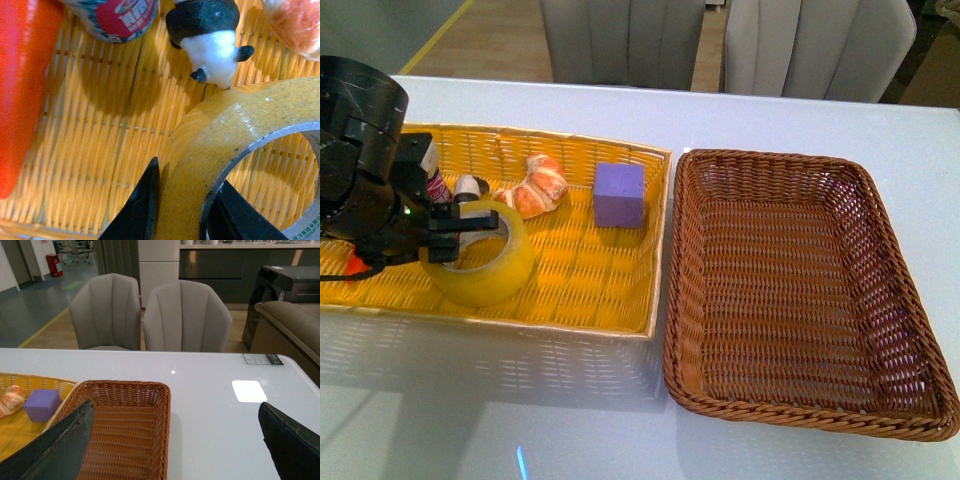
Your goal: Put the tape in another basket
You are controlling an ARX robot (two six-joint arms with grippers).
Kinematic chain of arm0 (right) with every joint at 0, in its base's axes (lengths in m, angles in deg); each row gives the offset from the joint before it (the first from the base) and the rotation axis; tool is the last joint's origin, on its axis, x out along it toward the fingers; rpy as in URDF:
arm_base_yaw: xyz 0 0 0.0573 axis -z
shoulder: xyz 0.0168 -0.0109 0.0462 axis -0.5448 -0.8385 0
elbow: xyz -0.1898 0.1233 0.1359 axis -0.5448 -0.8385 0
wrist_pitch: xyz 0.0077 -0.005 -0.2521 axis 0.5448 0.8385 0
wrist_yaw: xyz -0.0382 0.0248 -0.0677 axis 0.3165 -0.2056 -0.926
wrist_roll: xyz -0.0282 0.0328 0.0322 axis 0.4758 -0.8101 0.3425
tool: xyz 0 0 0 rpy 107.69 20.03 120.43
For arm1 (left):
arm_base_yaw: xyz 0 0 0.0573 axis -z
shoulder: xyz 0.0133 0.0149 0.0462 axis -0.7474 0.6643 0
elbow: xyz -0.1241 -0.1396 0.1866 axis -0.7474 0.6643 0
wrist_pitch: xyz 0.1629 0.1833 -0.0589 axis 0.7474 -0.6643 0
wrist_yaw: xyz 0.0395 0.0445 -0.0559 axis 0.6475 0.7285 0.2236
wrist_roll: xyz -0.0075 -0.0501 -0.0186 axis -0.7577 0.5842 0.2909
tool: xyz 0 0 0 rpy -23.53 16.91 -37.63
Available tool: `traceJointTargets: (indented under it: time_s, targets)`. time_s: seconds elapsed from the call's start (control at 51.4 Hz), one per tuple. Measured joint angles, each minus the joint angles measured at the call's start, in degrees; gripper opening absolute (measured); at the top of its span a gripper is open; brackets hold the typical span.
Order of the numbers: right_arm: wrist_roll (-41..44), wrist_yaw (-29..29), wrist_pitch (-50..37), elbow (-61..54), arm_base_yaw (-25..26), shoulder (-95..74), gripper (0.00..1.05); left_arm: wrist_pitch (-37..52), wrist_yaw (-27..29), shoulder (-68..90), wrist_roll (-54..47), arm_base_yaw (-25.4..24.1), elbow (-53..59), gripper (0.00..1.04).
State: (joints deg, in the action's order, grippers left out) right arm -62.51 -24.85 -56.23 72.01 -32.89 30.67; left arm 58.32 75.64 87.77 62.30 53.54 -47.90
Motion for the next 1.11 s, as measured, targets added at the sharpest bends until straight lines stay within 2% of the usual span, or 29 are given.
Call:
traceJointTargets:
  time_s: [0.214, 0.428, 0.642, 0.993, 1.109]
  targets:
    - [0.0, 0.0, 0.0, 0.0, 0.0, 0.0, 0.96, -0.1, -1.7, -10.8, -0.4, 0.2, 3.7, 0.17]
    - [0.0, 0.0, 0.0, 0.0, 0.0, 0.0, 0.96, -4.0, -3.3, -14.8, 1.2, 6.8, 0.2, 0.17]
    - [0.0, 0.0, 0.0, 0.0, 0.0, 0.0, 0.96, -8.3, -3.5, -10.3, 3.4, 16.7, -9.3, 0.17]
    - [0.0, 0.0, 0.0, 0.0, 0.0, 0.0, 0.96, -12.8, -4.8, -1.3, 6.3, 24.9, -21.2, 0.16]
    - [0.0, 0.0, 0.0, 0.0, 0.0, 0.0, 0.96, -13.3, -5.5, -0.2, 7.2, 26.2, -22.8, 0.16]
